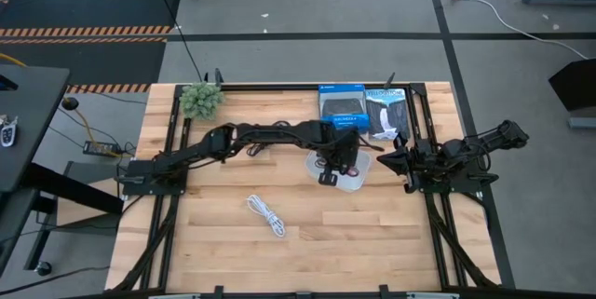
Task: Pick and place USB-C Cables
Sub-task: Put the red charger cable into the white bin, then put the white charger cable into the white bin
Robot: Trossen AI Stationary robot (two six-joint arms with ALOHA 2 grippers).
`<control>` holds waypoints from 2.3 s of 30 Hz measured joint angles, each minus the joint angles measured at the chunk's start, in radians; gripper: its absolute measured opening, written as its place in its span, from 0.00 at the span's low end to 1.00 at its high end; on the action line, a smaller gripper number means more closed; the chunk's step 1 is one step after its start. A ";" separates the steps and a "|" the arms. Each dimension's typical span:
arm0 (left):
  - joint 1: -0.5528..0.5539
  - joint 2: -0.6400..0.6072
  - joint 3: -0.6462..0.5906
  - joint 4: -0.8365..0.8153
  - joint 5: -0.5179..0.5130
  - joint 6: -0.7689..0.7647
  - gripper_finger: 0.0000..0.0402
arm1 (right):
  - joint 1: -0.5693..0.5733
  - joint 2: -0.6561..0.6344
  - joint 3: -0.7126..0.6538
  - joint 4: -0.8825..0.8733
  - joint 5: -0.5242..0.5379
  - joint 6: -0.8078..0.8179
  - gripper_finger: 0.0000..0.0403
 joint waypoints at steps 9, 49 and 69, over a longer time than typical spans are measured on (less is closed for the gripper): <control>-0.001 0.015 0.000 -0.009 -0.040 -0.002 0.01 | 0.000 0.000 0.000 0.001 0.000 0.000 0.03; 0.006 -0.200 0.001 -0.338 -0.055 -0.063 0.19 | 0.000 0.000 0.000 0.000 0.001 0.000 0.03; -0.053 -0.544 0.002 -0.377 -0.024 -0.216 0.17 | 0.000 0.000 0.000 0.000 0.001 0.000 0.03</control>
